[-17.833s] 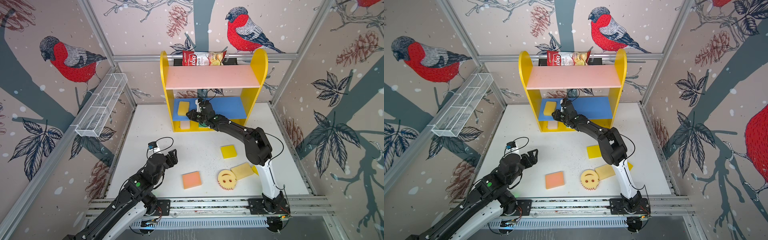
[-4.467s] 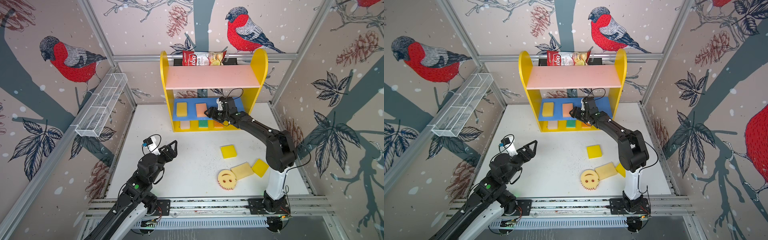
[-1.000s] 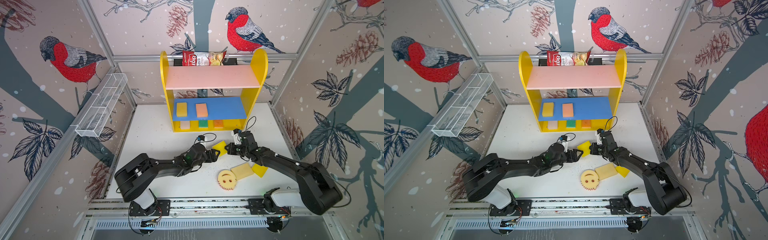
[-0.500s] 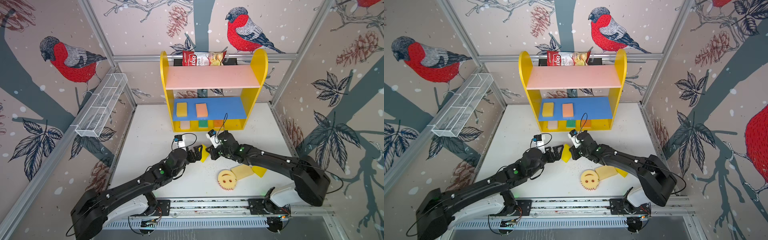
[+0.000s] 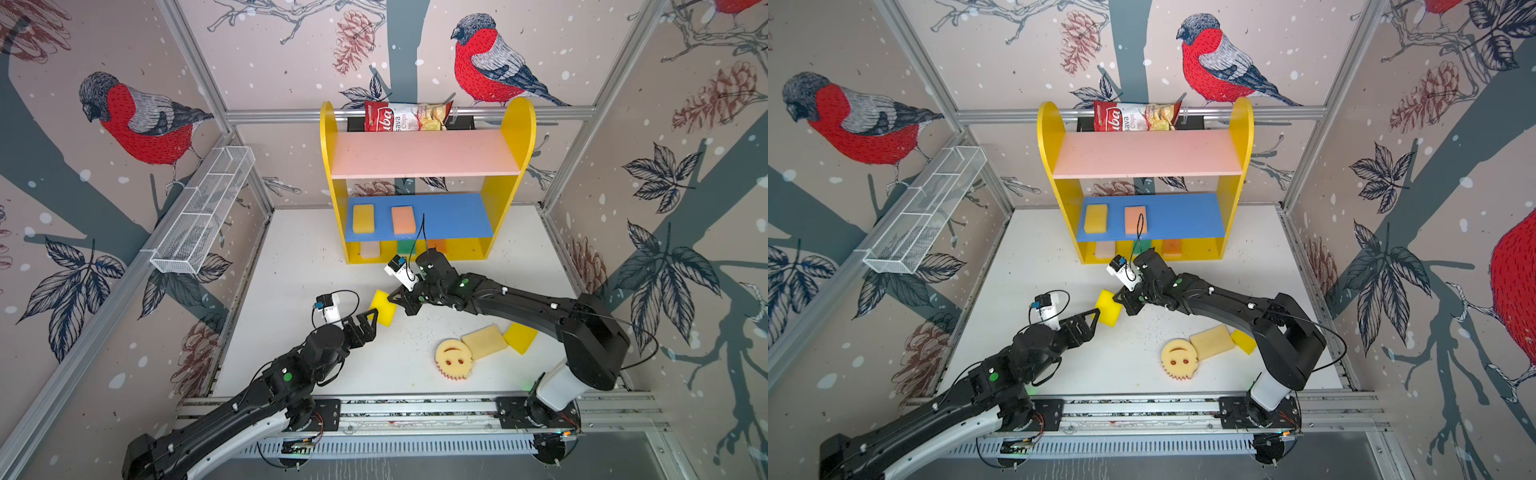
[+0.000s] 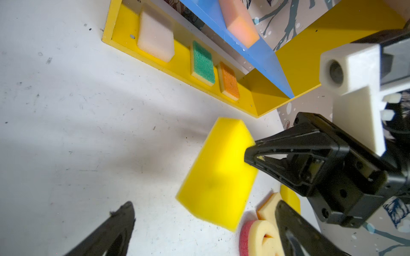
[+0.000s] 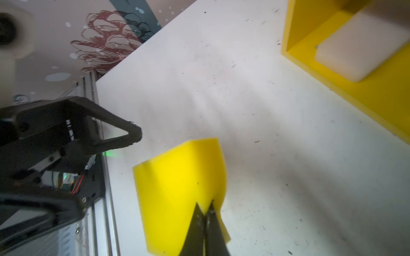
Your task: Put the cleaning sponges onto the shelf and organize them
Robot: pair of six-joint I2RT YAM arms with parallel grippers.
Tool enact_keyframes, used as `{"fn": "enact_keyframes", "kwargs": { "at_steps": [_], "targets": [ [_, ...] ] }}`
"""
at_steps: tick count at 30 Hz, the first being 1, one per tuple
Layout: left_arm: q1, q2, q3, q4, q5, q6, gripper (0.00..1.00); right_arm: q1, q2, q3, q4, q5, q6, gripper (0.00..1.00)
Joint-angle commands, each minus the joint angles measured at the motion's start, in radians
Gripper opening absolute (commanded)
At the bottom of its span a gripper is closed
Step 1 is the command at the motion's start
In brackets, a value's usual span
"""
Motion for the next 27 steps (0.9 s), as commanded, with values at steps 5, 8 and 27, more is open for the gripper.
{"fn": "enact_keyframes", "kwargs": {
  "at_steps": [5, 8, 27],
  "targets": [
    [0.002, -0.052, -0.015, 0.001, 0.043, -0.019, 0.93, 0.05, -0.004, 0.028, -0.054, -0.073, -0.064, 0.0],
    [0.002, 0.006, 0.0, 0.017, 0.07, -0.013, 0.87, 0.063, -0.019, 0.023, -0.033, -0.08, -0.061, 0.0],
    [0.002, 0.131, 0.062, 0.163, 0.047, 0.04, 0.0, -0.003, -0.113, -0.099, 0.182, -0.04, 0.109, 0.71]
  ]
}}
